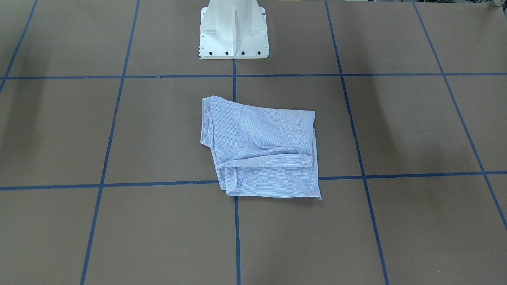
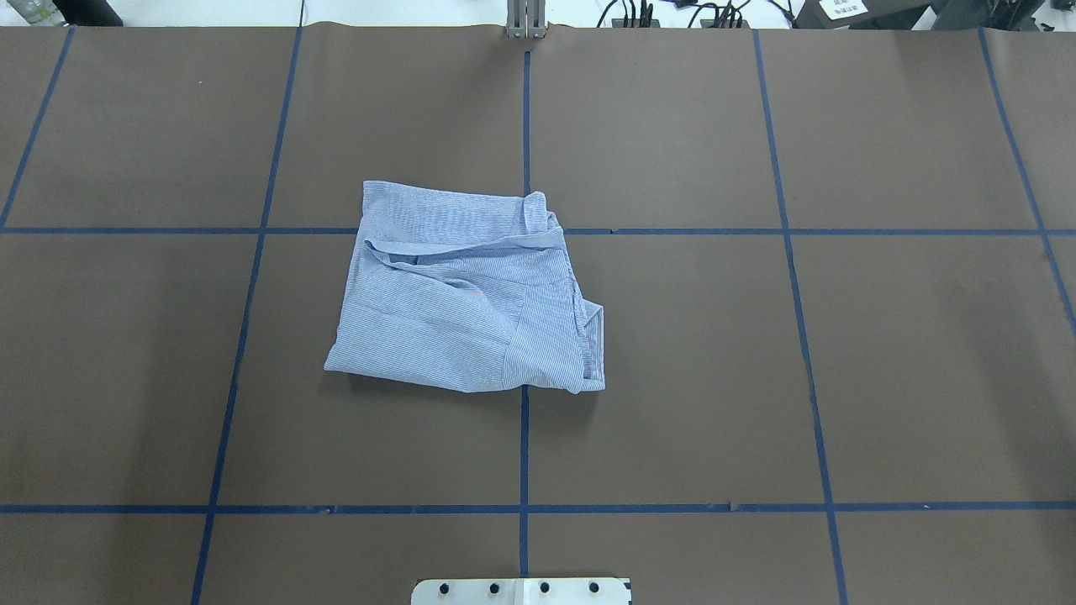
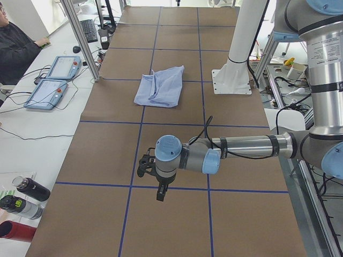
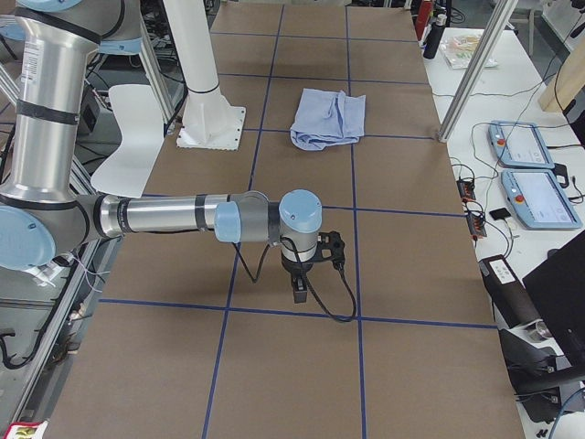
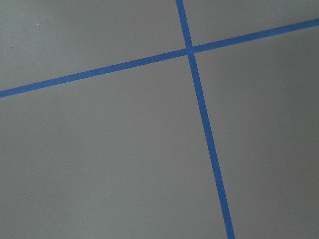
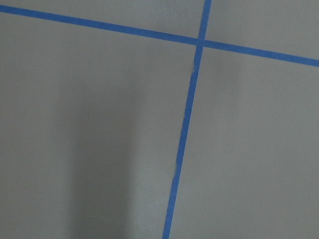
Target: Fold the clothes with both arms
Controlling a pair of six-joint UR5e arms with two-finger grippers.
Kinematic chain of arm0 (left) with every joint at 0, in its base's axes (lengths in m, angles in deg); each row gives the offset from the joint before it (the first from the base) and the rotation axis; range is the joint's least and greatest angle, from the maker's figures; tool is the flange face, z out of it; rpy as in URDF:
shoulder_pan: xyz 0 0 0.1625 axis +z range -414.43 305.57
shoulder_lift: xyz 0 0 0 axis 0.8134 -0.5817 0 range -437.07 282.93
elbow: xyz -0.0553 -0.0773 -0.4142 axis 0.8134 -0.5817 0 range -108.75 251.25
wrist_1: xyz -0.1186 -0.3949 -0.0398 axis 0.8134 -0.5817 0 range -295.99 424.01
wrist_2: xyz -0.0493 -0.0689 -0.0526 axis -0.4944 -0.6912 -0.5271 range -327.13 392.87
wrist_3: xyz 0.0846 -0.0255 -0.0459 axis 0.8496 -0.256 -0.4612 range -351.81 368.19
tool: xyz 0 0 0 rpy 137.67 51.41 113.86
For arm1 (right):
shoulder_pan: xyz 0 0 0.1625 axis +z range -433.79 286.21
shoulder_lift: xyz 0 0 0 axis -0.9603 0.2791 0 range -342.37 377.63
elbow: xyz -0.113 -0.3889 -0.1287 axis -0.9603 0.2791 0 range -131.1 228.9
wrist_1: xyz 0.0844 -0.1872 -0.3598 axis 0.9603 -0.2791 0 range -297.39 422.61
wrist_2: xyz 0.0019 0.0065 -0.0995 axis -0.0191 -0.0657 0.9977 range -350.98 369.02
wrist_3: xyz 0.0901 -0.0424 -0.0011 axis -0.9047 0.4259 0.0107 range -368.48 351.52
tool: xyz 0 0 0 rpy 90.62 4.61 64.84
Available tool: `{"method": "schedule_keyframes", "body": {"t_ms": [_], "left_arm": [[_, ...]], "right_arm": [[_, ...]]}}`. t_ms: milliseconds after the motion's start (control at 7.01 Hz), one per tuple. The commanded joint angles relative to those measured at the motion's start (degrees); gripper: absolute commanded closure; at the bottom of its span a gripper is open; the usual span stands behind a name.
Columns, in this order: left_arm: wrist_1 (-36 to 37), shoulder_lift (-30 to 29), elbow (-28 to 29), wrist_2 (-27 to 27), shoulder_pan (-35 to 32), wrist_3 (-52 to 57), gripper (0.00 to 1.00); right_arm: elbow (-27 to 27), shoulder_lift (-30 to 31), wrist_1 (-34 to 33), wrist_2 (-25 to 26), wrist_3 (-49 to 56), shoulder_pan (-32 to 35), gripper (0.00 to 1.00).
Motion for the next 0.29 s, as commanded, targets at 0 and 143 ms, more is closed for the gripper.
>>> {"method": "schedule_keyframes", "body": {"t_ms": [0,143], "left_arm": [[0.1,0.0,0.0,0.0,0.0,0.0,0.0],[0.1,0.0,0.0,0.1,0.0,0.0,0.0]], "right_arm": [[0.0,0.2,0.0,-0.1,0.0,0.0,0.0],[0.2,0.2,0.0,0.0,0.0,0.0,0.0]]}}
